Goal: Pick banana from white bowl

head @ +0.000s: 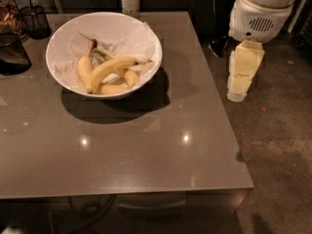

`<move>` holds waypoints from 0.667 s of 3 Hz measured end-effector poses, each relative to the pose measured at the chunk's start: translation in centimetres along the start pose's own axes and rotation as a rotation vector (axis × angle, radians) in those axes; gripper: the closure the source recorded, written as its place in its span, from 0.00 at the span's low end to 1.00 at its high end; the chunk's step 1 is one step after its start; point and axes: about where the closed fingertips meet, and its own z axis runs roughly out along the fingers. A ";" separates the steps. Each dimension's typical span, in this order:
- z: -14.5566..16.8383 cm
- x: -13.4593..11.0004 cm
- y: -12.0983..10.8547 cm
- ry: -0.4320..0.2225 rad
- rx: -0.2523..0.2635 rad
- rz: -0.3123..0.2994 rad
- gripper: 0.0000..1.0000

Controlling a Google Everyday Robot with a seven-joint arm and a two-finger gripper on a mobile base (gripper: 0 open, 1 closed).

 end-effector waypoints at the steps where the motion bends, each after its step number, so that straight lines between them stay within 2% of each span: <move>1: 0.0 -0.8 -0.7 -0.022 0.029 -0.005 0.00; 2: 0.2 -1.7 -1.5 -0.050 0.051 -0.012 0.00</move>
Offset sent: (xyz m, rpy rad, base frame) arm 0.0176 0.0153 -0.0023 0.0386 -0.0390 0.0246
